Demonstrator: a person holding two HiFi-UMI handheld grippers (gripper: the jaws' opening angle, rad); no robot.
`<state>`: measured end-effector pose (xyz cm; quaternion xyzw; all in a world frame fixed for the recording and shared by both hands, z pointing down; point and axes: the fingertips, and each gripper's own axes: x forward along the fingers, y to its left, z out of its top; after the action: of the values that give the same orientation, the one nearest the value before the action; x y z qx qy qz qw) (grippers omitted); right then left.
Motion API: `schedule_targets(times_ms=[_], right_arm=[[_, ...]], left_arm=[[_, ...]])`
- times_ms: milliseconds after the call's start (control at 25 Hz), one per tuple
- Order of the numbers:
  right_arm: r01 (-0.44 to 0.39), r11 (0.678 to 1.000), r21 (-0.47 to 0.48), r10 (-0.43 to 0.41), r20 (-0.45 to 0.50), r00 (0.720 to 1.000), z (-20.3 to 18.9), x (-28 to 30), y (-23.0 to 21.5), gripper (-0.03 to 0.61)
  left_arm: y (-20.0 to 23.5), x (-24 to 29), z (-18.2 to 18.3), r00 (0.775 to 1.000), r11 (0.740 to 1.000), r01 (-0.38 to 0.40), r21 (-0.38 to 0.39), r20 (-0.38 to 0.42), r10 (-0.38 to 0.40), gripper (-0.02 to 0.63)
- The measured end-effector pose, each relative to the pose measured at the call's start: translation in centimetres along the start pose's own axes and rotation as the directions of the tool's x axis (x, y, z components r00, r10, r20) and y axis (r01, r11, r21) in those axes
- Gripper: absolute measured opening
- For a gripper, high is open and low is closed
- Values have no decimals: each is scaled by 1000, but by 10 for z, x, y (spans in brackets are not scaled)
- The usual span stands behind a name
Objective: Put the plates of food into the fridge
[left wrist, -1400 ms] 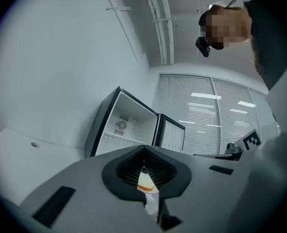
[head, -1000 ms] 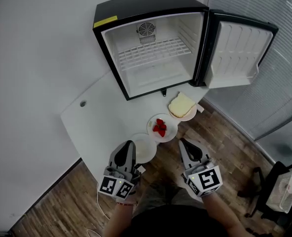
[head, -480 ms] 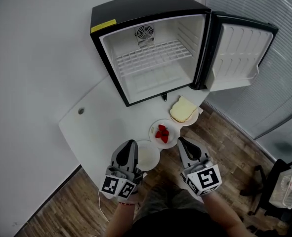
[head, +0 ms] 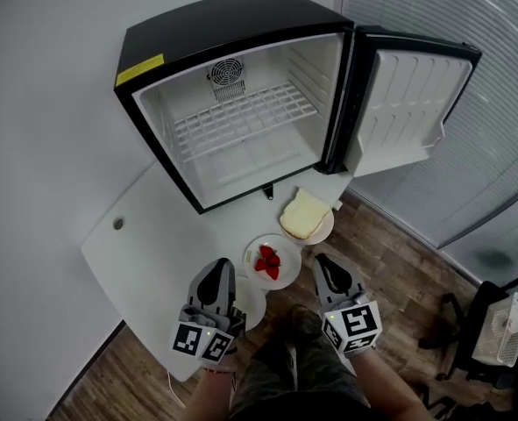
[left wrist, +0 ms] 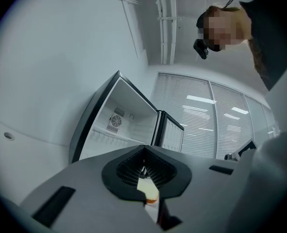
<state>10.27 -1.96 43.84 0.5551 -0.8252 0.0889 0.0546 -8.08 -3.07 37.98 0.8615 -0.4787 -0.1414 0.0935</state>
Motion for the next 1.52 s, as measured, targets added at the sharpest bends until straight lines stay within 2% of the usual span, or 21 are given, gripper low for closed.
schedule_targets(times_ms=[200, 360, 480, 680, 880, 1040, 1240, 1440, 1520], right_arm=[[40, 996, 78, -32, -103, 994, -37, 28, -46, 11], [57, 990, 131, -32, -185, 982, -64, 50, -74, 69], [107, 969, 221, -56, -226, 972, -83, 62, -95, 104], [171, 902, 396, -60, -278, 959, -109, 80, -120, 147], [220, 766, 604, -44, -293, 955, -126, 97, -134, 152], [225, 685, 693, -13, -296, 955, -135, 106, -136, 152], [234, 618, 750, 17, -311, 950, -145, 112, -134, 150], [215, 580, 786, 49, -297, 954, -151, 113, -128, 149], [202, 547, 812, 55, -276, 960, -148, 114, -128, 96]], left_arm=[[6, 33, -9, 1000, 1000, -22, 8, 10, 22, 8], [10, 55, -16, 999, 999, -38, 8, 20, 38, 8], [11, 67, -22, 999, 999, -45, 8, 22, 45, 8], [18, 76, -32, 998, 998, -62, 17, 17, 62, 8], [27, 78, -39, 996, 996, -88, 7, 12, 87, 8], [28, 81, -44, 996, 996, -87, -1, 8, 87, 8], [29, 81, -49, 996, 996, -90, -11, 6, 90, 8], [31, 78, -50, 995, 995, -103, -13, 4, 103, 8], [33, 77, -49, 994, 994, -109, -12, 5, 109, 8]])
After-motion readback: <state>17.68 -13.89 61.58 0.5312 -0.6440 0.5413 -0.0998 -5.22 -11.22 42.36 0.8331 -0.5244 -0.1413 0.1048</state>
